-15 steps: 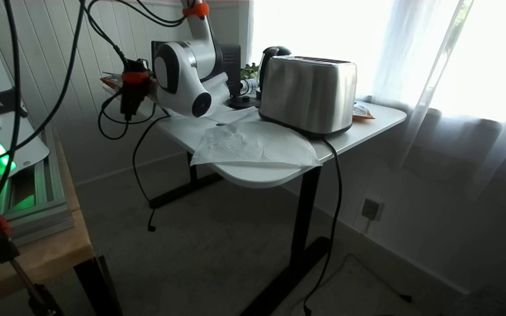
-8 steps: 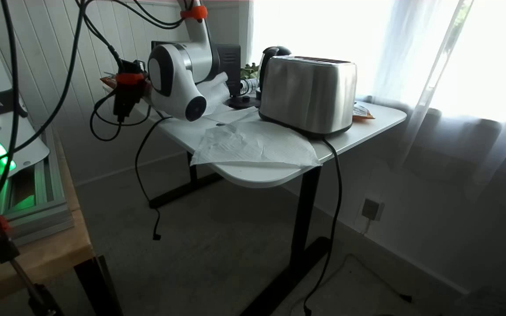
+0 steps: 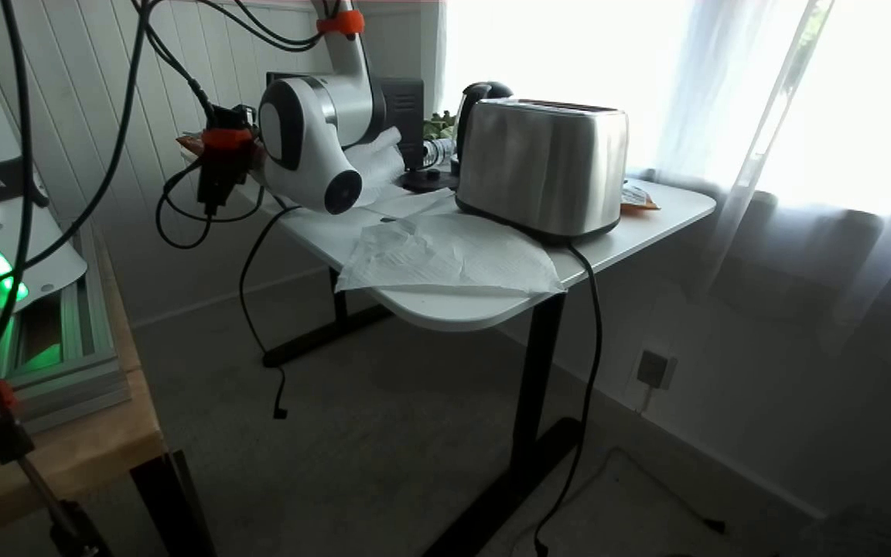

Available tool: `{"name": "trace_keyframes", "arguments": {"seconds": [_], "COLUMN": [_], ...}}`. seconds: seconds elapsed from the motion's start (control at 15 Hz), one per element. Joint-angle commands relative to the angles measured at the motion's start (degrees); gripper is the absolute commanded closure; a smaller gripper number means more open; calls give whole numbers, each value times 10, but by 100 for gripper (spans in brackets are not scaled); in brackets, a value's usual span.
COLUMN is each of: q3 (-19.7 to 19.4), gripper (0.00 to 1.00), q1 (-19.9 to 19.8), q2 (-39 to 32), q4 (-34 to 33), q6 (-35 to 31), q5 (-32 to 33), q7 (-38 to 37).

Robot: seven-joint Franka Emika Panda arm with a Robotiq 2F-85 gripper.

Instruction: Pull the bottom tray completely out of the oven

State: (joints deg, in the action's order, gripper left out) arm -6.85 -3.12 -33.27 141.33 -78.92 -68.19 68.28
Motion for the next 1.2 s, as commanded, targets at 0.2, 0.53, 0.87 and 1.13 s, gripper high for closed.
{"name": "trace_keyframes", "arguments": {"seconds": [0.2, 0.53, 0.87, 1.13], "q3": [-1, 1, 4, 6], "gripper": [24, 3, 0, 0], "q1": [-3, 4, 10, 13], "q2": [12, 18, 33, 45], "q4": [15, 20, 33, 42], "q6": [-7, -12, -19, -20], "q5": [8, 4, 1, 1], "q7": [-12, -33, -61, -69]}}
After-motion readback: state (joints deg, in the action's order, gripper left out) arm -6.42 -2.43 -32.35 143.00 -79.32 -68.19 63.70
